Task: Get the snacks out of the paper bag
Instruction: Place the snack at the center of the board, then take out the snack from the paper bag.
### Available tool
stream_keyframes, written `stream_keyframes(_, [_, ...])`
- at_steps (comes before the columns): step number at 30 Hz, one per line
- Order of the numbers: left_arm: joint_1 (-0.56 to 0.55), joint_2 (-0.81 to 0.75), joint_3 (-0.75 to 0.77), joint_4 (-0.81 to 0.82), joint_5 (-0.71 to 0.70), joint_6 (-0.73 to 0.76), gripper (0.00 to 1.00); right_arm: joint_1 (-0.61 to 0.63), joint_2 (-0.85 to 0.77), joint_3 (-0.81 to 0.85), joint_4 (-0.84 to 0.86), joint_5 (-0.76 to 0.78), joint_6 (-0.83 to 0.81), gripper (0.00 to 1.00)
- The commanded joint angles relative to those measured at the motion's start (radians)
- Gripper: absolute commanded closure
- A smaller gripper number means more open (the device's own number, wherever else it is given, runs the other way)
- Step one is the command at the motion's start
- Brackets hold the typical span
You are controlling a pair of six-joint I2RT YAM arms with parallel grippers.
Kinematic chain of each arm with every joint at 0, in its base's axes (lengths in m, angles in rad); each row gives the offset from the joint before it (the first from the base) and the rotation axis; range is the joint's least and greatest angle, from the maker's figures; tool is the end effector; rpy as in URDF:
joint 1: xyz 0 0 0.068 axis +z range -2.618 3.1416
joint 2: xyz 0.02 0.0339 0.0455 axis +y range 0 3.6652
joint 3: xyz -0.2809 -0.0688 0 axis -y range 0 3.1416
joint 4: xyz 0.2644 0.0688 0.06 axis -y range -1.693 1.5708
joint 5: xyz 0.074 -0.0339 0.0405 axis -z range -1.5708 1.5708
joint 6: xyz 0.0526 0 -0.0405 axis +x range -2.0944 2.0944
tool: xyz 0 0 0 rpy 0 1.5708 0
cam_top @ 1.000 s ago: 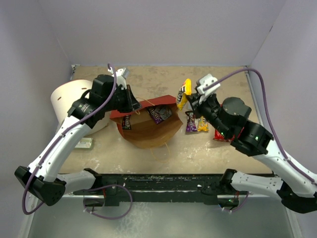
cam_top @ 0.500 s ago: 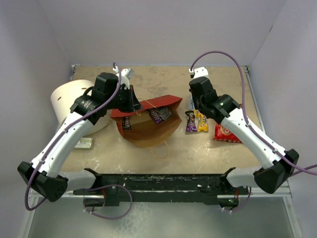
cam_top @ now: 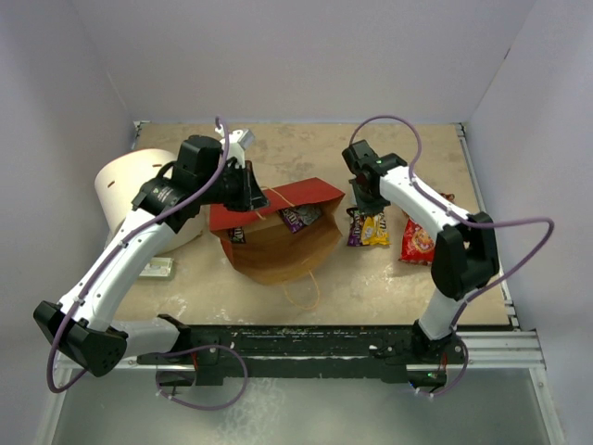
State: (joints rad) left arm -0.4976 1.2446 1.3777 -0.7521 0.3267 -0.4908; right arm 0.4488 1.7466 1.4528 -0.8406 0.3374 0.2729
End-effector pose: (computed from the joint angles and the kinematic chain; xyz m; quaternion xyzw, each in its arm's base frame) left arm 0.2423 -0.1508 0.4023 0.0775 0.8768 -0.3417 0.3294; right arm 0.3606 0.1543 0.2589 -0.0483 0.9619 -0.0780 0.2575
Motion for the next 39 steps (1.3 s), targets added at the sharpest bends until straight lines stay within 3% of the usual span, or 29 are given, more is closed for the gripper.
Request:
stream_keyframes(1, [0.008, -0.009, 0.042, 0.047, 0.017, -0.008, 1.0, -0.02, 0.041, 0.113, -0.099, -0.017, -0.028, 1.0])
stream_keyframes(6, [0.008, -0.012, 0.044, 0.064, 0.011, -0.02, 1.0, -0.032, 0.124, 0.179, -0.101, -0.045, -0.052, 1.0])
stream_keyframes(9, [0.009, -0.026, 0.021, 0.097, 0.005, -0.052, 1.0, -0.035, 0.156, 0.198, -0.108, -0.08, -0.054, 0.86])
stream_keyframes(12, [0.01, -0.037, 0.001, 0.132, 0.007, -0.066, 1.0, -0.037, 0.154, 0.181, -0.108, -0.108, -0.049, 0.63])
stream_keyframes(16, [0.01, -0.016, 0.041, 0.102, 0.005, -0.06, 1.0, -0.039, 0.087, 0.128, -0.105, -0.155, -0.033, 0.49])
stream_keyframes(22, [0.013, 0.021, 0.067, 0.087, -0.01, -0.045, 1.0, -0.041, -0.091, 0.067, -0.04, -0.163, -0.036, 0.44])
stream_keyframes(29, [0.016, 0.034, 0.073, 0.092, -0.025, -0.046, 1.0, -0.041, -0.302, -0.01, 0.098, -0.296, -0.028, 0.33])
stream_keyframes(32, [0.018, 0.027, 0.055, 0.117, -0.011, -0.094, 1.0, -0.04, -0.397, -0.054, 0.184, -0.393, -0.044, 0.24])
stream_keyframes(35, [0.022, 0.004, 0.005, 0.184, 0.023, -0.149, 1.0, -0.033, -0.494, -0.113, 0.324, -0.615, -0.015, 0.21])
stream_keyframes(39, [0.024, 0.002, -0.018, 0.204, 0.018, -0.171, 1.0, 0.075, -0.549, -0.133, 0.472, -0.709, 0.026, 0.17])
